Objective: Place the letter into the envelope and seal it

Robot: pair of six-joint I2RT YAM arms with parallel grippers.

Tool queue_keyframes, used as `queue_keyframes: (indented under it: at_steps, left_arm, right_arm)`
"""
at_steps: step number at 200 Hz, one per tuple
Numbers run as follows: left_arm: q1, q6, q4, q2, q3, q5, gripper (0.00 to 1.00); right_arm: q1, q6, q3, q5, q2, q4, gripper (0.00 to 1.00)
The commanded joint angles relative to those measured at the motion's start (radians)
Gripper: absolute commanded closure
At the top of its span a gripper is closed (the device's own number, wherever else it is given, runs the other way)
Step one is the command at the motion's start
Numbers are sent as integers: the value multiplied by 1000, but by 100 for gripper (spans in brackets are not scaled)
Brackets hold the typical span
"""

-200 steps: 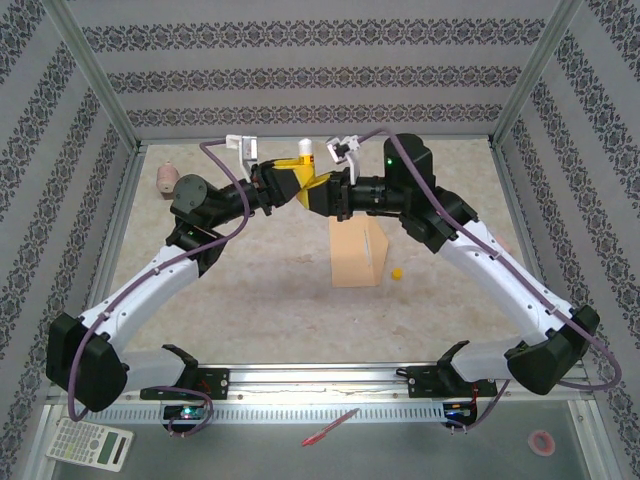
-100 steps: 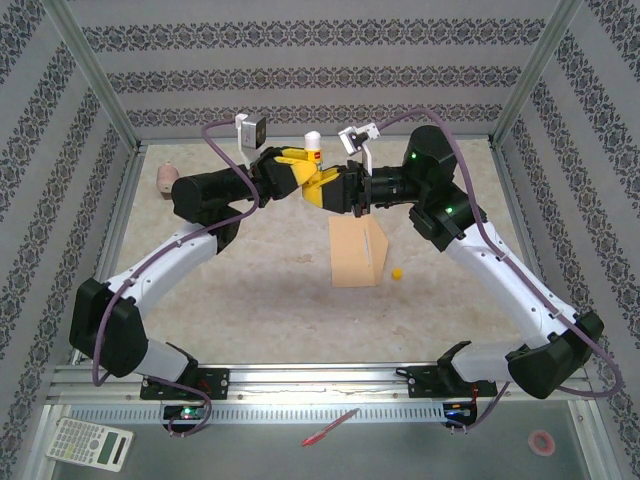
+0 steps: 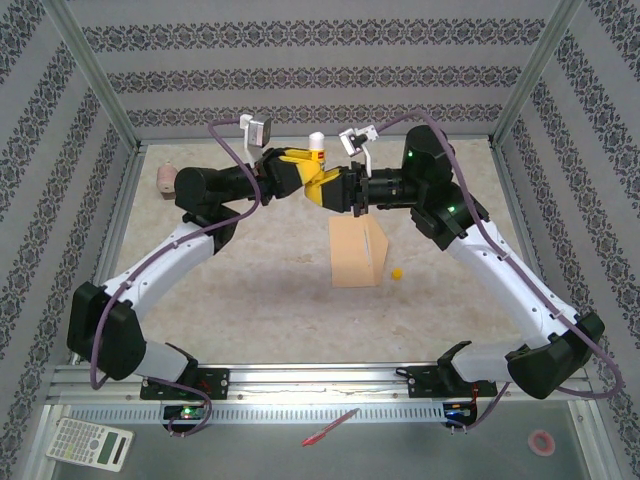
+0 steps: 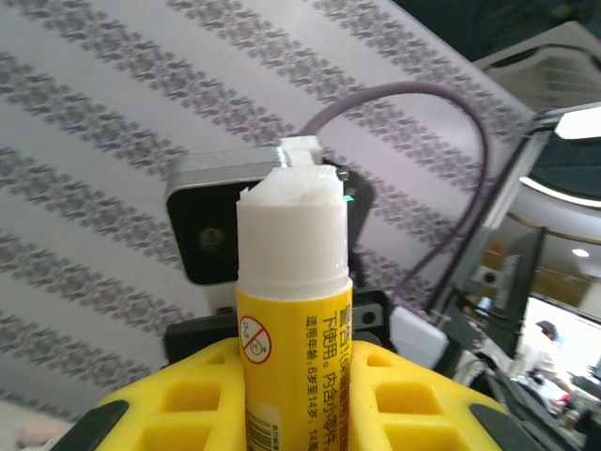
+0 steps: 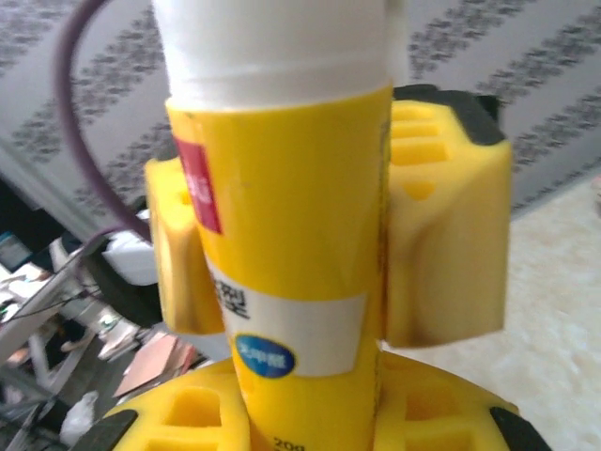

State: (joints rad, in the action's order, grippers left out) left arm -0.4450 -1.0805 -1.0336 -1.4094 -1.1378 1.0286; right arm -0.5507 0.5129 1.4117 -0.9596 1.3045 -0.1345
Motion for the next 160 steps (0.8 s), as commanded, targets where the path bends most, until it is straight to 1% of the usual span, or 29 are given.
queue_keyframes:
  at_steps: [1,26,53,75,89,116,131,160]
  left_arm:
    - [1,303,349,74,21,-14,100]
    - [2,445,570,128,14,-156,100]
    - [2,507,762,165,1,-337,100]
    - [1,498,800,186,16,-423,100]
    - [2,485,844,191,14,-474,100]
    - [1,465,867,192,21,-499,100]
    - [1,457,857,190,27,-491,100]
    - [2,458,865,189,31,-494,100]
  right_arm:
    - [4,-110,53,262,-32,-119,83]
    - [-27,-169,56,411,-25,-206,54]
    - [-93,-237,65,583,-13,-270,40]
    - [-130,-244,61,655,9,-268,39]
    - [-154,-254,63,677,30,-268,39]
    - [-204,-276,95,750,84,-290,39]
    - [-227,-283,105,785,107,-293,39]
    - [-238,-275,107,813,137,-292,39]
